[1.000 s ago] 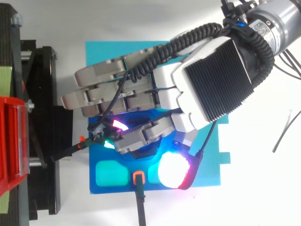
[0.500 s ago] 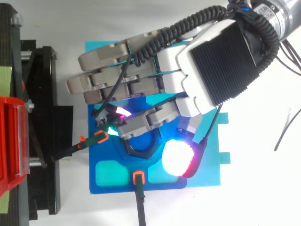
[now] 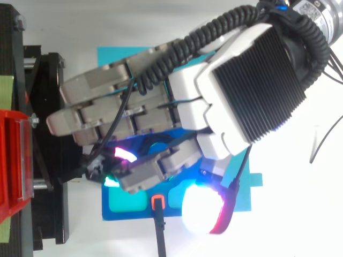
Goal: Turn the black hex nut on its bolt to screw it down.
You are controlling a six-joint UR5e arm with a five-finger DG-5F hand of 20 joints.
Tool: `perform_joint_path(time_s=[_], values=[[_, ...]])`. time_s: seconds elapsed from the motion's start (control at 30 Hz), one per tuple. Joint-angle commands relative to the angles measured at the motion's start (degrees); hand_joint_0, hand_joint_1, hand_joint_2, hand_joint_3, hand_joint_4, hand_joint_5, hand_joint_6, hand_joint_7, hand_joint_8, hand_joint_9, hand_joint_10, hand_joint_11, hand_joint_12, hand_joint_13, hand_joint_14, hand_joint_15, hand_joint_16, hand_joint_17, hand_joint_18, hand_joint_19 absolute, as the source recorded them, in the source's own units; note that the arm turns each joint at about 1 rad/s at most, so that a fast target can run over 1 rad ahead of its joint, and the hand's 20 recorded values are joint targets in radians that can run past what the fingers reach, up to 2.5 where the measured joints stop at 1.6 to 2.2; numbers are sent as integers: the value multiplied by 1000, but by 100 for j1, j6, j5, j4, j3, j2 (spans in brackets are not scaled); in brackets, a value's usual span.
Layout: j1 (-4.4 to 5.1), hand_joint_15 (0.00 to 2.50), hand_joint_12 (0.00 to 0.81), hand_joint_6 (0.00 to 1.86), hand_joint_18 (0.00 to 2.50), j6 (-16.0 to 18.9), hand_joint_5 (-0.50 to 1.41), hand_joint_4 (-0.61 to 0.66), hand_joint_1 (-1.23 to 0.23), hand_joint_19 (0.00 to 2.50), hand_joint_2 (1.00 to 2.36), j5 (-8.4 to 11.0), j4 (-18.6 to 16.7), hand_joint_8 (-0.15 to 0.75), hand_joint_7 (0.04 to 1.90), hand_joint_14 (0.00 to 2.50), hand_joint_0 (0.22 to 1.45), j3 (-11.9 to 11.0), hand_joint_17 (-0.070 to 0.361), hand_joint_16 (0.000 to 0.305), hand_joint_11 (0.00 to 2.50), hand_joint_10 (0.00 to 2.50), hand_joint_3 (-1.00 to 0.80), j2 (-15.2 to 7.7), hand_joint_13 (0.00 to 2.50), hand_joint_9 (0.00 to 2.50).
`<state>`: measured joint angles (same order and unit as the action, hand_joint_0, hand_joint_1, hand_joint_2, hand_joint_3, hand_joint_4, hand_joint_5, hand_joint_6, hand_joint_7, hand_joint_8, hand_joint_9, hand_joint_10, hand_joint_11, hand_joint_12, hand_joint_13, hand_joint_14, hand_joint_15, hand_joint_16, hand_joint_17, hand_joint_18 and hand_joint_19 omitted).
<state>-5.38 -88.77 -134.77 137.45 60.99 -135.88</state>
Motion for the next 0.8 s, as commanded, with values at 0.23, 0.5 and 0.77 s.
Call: perform_joint_path(time_s=[0.23,0.5,0.77], values=[[283,95,373,503,480,-9,-79,249,-68,231,1000,399,203,300,1117,3,485,10,124,55,92,3,-500,0,597,898],[538,97,374,504,478,-97,-78,254,-64,229,1000,864,485,301,1107,3,485,18,124,55,95,5,-500,-9,590,895],[635,90,372,503,469,-141,-61,230,-64,224,1000,1058,379,302,1233,2,485,291,123,55,99,4,-500,-9,577,893]])
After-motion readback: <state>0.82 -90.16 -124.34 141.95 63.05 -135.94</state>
